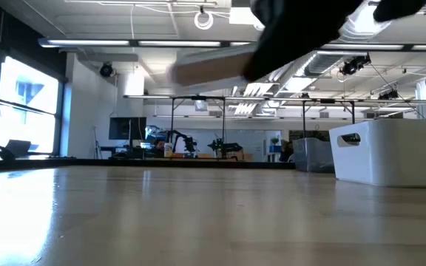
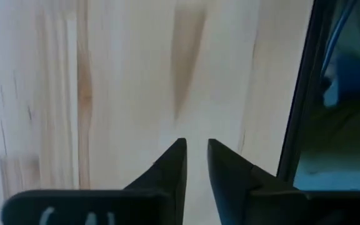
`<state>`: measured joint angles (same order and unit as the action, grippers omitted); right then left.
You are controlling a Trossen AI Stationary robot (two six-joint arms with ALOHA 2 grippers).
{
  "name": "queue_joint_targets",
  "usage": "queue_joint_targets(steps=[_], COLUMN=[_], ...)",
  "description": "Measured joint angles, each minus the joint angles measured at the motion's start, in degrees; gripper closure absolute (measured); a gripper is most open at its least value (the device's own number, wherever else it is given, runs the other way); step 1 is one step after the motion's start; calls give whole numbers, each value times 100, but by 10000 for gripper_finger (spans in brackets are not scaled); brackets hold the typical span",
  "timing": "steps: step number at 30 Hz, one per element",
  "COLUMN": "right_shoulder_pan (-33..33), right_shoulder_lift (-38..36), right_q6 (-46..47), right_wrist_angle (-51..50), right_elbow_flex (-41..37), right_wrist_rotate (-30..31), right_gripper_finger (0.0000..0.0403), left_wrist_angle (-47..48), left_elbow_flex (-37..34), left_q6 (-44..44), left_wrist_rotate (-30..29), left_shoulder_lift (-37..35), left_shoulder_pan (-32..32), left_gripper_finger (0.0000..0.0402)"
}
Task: Pick & Place First Aid Supplies
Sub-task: Put the bandage into the white bin
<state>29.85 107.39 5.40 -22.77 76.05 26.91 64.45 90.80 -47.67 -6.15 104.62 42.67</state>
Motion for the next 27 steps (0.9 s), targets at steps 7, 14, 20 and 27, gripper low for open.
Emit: queue_joint_targets(steps=[7,14,20,27], right_shoulder_pan=[-224,-696,-1157,-2119], right_shoulder_lift=[-1195,-1668,-1708,-1630], right_q6=[2853,5959,6311,5386], right_wrist_angle=[-3539,-6491,-6453,-6720], right_elbow_flex=[4,2,-468,-1595], right_wrist_rotate=[-441,-2004,-3502,-4068], right_gripper_finger=[402,401,402,401], left_wrist_angle=[159,137,129,122], left_elbow_flex=[-30,-32,-32,-35], left_q6=[-799,-1016,-1190,-1259], left_wrist_rotate=[-495,-959,-1091,-1140], left_shoulder_lift=[0,0,0,0], left_shoulder_pan=[646,1079,1143,1137], left_gripper_finger=[332,332,332,332])
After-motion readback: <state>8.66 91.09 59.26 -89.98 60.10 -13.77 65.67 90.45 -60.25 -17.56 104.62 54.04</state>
